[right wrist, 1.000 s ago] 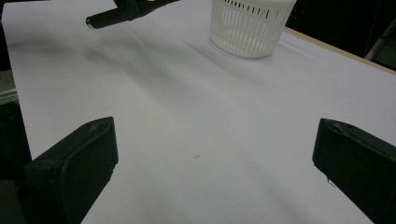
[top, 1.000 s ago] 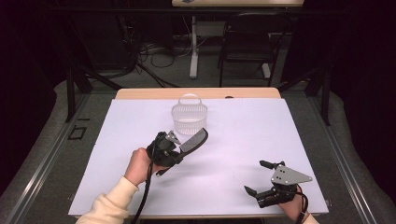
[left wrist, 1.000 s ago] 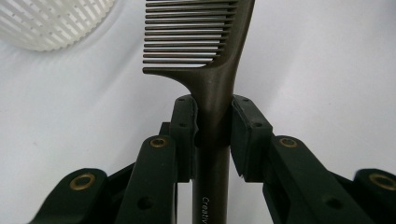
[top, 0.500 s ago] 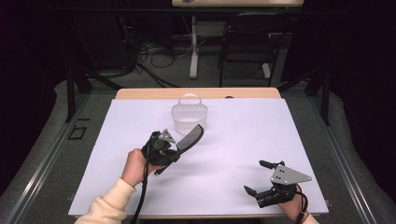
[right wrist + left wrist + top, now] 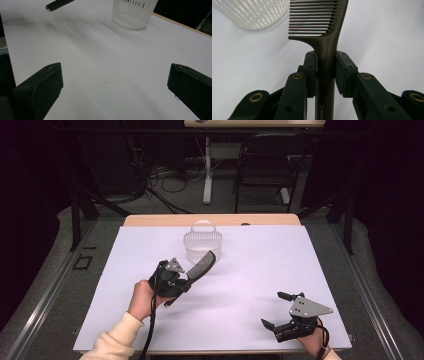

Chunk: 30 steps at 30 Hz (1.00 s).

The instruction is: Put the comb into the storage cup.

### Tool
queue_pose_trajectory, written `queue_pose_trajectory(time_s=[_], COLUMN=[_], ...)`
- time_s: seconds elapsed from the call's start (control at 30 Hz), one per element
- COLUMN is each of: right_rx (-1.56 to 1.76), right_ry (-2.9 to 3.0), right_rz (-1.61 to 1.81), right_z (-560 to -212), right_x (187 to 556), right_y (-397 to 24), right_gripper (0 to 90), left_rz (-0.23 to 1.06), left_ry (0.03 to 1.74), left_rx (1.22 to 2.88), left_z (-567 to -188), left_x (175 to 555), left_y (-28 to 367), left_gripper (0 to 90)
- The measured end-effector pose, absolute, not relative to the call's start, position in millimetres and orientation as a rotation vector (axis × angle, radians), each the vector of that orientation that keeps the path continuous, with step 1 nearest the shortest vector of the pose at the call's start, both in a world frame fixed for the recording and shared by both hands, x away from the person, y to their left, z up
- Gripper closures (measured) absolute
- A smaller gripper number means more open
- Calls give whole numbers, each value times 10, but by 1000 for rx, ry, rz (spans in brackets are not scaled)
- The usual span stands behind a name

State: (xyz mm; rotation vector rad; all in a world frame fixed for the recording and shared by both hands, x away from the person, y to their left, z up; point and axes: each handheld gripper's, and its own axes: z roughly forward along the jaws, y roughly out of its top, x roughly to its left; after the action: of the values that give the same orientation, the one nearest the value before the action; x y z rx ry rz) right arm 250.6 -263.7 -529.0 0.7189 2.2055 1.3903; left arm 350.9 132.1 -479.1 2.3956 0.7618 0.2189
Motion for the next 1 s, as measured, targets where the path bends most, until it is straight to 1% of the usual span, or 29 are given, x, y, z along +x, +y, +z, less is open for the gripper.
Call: queue_pose_trajectory(time_s=[1.0], right_rx=[721], right_ry=[2212], right_rz=[1382], right_z=[-5290], right_x=[2506], right_y=[-2633], right_gripper=[0], left_rz=[324], left_ry=[808], left_rx=[2300], left_z=[-4780], left_x=[3530], left_y=[1467], left_gripper=[721])
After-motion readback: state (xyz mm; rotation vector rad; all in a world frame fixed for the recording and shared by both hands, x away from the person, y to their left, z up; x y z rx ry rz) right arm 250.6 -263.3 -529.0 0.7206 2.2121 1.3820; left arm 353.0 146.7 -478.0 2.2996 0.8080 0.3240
